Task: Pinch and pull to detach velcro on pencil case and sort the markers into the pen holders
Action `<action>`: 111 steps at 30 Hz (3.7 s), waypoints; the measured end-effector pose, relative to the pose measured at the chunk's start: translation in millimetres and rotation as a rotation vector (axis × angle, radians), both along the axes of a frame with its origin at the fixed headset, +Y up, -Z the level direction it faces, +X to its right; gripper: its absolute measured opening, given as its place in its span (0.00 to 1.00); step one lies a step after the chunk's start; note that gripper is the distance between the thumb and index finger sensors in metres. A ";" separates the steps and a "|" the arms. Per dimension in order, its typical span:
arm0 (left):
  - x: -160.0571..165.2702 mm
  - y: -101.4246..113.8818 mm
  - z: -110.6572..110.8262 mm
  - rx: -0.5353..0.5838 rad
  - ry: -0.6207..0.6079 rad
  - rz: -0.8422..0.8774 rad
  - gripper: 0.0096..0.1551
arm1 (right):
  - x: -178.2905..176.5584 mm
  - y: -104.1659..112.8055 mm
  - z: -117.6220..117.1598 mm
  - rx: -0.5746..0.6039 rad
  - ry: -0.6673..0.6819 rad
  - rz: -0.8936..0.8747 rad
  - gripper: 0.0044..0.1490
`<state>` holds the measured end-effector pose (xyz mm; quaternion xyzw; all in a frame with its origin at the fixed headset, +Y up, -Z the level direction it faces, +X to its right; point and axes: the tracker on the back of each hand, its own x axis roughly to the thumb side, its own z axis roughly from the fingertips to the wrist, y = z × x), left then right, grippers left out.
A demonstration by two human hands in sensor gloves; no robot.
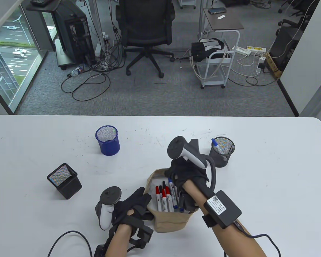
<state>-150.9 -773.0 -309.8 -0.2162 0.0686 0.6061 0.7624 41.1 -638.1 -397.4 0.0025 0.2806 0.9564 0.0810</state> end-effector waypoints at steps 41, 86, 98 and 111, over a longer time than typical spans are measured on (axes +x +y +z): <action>3.6 -1.3 0.3 0.003 -0.018 -0.010 0.43 | 171.0 54.3 -50.9 0.706 -0.496 -0.416 0.32; 5.5 -1.0 1.8 0.010 -0.025 -0.010 0.43 | -35.1 -104.9 -36.0 -0.084 0.031 0.378 0.45; 5.9 1.1 2.3 0.021 -0.024 -0.022 0.43 | -36.5 -62.8 -22.5 -0.015 0.069 0.197 0.39; 5.9 0.8 2.5 0.021 -0.021 -0.018 0.43 | 83.6 78.4 -33.5 0.629 -0.240 -0.421 0.36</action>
